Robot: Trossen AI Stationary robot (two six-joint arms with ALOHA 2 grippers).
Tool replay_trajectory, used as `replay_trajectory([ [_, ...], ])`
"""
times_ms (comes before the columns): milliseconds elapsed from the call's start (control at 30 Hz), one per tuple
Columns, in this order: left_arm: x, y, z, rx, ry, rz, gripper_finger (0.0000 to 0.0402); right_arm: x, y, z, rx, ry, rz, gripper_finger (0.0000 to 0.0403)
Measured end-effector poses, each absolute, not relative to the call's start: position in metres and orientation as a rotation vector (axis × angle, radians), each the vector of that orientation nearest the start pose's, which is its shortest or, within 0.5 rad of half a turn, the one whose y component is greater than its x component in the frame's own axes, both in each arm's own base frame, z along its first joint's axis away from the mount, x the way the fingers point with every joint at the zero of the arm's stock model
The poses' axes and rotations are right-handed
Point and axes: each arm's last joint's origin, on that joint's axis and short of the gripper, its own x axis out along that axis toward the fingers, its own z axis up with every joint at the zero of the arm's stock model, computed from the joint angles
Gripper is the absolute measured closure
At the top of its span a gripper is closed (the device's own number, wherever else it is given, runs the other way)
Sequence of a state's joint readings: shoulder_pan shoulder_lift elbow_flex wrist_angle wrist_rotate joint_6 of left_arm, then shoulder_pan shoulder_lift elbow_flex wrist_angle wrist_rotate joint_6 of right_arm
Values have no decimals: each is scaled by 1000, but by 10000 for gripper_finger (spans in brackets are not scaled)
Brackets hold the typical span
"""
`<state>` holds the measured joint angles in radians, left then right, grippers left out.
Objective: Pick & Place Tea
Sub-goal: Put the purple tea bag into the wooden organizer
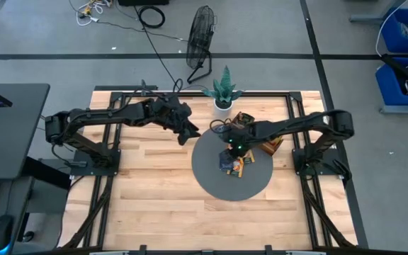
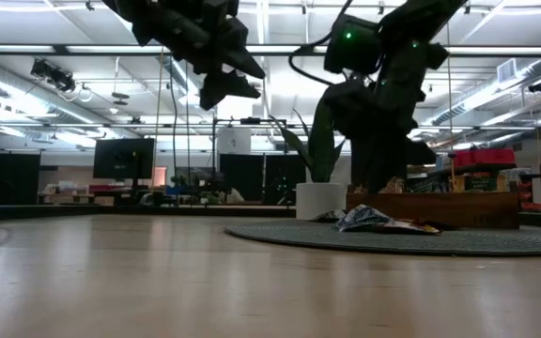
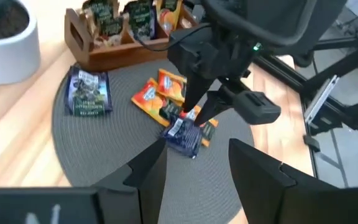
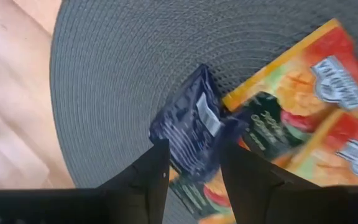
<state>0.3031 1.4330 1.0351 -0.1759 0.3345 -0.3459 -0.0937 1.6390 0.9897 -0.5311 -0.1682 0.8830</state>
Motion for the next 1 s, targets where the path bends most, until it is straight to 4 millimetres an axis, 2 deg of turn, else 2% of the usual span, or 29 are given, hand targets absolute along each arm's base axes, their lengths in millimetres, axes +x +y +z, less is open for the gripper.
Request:
replay_trajectory([
  [200, 300, 81, 272, -496, 573, 18, 225, 310, -25, 167, 963, 1129, -502, 254],
  [1000, 301, 70, 269, -417, 624, -34, 225, 308, -23, 171, 1058, 1149, -511, 254],
])
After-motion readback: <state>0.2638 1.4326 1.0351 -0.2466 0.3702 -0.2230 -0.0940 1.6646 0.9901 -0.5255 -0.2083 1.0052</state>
